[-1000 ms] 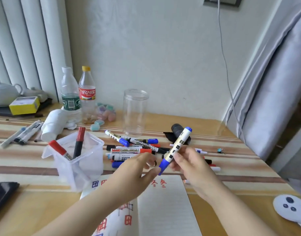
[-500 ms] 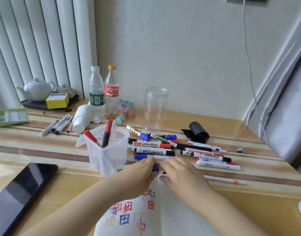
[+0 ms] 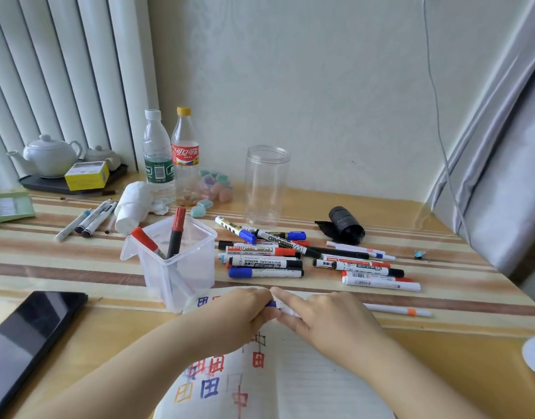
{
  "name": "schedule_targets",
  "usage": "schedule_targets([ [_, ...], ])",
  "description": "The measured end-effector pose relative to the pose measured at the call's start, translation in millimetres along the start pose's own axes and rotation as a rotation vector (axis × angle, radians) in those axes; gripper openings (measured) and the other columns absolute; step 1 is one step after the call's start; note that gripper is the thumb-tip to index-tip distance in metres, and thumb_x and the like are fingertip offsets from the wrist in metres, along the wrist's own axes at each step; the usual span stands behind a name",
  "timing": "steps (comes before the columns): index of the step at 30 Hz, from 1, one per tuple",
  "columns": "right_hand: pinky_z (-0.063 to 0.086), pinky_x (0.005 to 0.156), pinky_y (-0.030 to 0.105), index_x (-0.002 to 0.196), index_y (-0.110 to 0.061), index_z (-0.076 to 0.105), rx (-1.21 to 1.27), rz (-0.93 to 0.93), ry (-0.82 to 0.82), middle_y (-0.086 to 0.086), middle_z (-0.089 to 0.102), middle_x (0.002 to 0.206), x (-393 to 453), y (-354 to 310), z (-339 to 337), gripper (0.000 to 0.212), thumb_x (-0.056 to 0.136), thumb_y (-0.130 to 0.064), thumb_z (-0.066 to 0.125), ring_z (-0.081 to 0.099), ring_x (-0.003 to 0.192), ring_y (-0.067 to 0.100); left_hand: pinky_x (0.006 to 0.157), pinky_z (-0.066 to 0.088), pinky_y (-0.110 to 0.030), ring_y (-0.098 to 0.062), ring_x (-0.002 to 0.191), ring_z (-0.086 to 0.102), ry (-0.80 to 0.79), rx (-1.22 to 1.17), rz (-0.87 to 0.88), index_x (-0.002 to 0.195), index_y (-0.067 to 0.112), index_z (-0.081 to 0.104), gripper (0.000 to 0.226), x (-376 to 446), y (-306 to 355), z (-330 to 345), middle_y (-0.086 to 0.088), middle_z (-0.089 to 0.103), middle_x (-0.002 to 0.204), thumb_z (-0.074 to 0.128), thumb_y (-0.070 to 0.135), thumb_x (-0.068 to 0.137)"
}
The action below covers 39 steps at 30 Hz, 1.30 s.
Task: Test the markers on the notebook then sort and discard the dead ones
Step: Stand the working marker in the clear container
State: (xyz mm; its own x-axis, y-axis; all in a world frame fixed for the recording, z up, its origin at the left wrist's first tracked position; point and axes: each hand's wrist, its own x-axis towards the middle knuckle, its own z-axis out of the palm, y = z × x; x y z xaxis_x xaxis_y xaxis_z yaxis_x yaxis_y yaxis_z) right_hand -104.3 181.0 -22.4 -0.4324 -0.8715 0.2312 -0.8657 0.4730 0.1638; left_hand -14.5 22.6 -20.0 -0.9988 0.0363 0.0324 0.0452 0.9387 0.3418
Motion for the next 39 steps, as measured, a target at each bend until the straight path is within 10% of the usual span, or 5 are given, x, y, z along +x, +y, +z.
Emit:
schedule_targets([
  [6,0.046,0.081,0.037,0.131,-0.033,0.020,0.575,0.331,-0.293,-0.003,0.061,0.095,-14.0,25.8,-20.1,0.036,0.097,-0.040,0.032,0.058,0.088,0.019,0.070,0.041,-0.020,-0.005,0.076,0.048,0.089,-0.029,-0.049,0.091,0.025,0.041,0.022,1.2,-7.9,-4.4,0.012,0.048,0.086,0.029,0.043,0.096],
  [19,0.050,0.059,0.023,0.103,-0.002,0.069,1.923,0.573,-0.134,0.019,0.066,0.082,-36.3,50.1,-15.7,0.044,0.091,0.008,0.027,0.056,0.063,0.015,0.072,0.036,-0.012,-0.004,0.087,0.044,0.073,-0.019,0.046,0.115,0.027,0.045,0.027,10.5,7.3,13.1,0.011,0.048,0.109,0.040,0.043,0.094],
  [26,0.055,0.068,0.022,0.106,-0.008,0.064,1.891,0.557,0.000,0.013,0.066,0.081,-32.0,53.5,-3.8,0.031,0.086,0.011,0.049,0.064,0.071,0.015,0.080,0.042,-0.020,-0.007,0.090,0.045,0.075,-0.001,0.146,0.116,0.023,0.046,0.028,25.6,15.8,17.3,0.007,0.051,0.111,0.041,0.040,0.094],
  [33,0.041,0.053,0.024,0.090,-0.027,0.060,1.282,0.685,-0.002,-0.003,0.058,0.061,-16.7,55.9,13.0,0.018,0.092,-0.041,0.049,0.047,0.050,0.006,0.083,0.041,-0.026,-0.013,0.103,0.047,0.151,0.049,0.280,0.117,0.020,0.049,0.033,47.4,22.9,38.0,0.004,0.053,0.115,0.041,0.041,0.093],
  [39,0.036,0.052,0.022,0.079,-0.018,0.061,1.178,0.684,0.178,-0.007,0.049,0.049,-13.4,53.8,33.9,0.018,0.092,-0.027,0.053,0.042,0.045,0.001,0.077,0.038,-0.022,-0.011,0.088,0.054,0.289,0.034,0.358,0.097,0.025,0.055,0.025,50.9,12.5,63.2,0.013,0.063,0.095,0.045,0.042,0.082],
])
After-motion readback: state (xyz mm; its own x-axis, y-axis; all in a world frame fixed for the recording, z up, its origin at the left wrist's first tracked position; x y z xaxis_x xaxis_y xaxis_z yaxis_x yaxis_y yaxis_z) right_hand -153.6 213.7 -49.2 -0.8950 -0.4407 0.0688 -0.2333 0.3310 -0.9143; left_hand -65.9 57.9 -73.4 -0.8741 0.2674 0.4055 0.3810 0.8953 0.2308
